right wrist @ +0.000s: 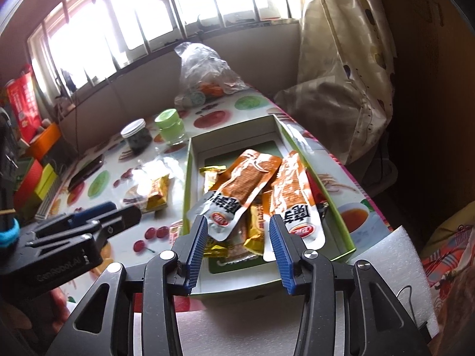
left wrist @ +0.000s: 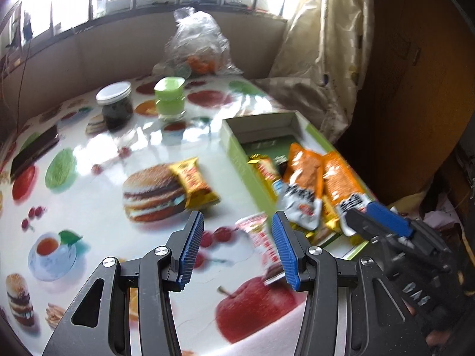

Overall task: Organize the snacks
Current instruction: 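Move both open tools back toward the loose snacks on the table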

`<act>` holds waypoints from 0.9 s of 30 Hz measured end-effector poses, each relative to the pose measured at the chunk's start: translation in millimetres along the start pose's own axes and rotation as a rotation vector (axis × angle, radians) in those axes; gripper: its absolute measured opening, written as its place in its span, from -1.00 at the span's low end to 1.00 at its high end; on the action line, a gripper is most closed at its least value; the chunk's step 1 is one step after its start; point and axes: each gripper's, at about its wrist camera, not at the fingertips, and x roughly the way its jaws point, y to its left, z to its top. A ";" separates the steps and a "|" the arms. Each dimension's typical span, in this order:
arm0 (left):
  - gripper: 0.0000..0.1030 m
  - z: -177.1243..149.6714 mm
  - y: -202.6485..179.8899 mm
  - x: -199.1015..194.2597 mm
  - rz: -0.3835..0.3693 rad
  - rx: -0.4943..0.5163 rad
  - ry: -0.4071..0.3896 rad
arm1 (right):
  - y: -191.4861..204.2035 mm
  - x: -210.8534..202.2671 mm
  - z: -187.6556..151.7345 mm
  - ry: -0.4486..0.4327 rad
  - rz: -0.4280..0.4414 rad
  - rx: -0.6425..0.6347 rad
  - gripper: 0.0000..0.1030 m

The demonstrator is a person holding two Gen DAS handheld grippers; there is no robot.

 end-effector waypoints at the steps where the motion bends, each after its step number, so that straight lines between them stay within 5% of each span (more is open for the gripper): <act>1: -0.04 -2.9 3.6 0.9 0.004 -0.004 0.005 | 0.7 -0.1 -0.5 0.000 0.003 -0.001 -0.14; 11: -0.04 -28.1 23.7 17.4 -0.065 -0.043 0.084 | 5.3 1.8 -3.6 0.008 0.020 -0.004 -0.09; 27: -0.04 -22.6 6.5 42.0 -0.164 -0.102 0.149 | -0.3 1.7 -3.5 0.006 0.023 0.011 -0.08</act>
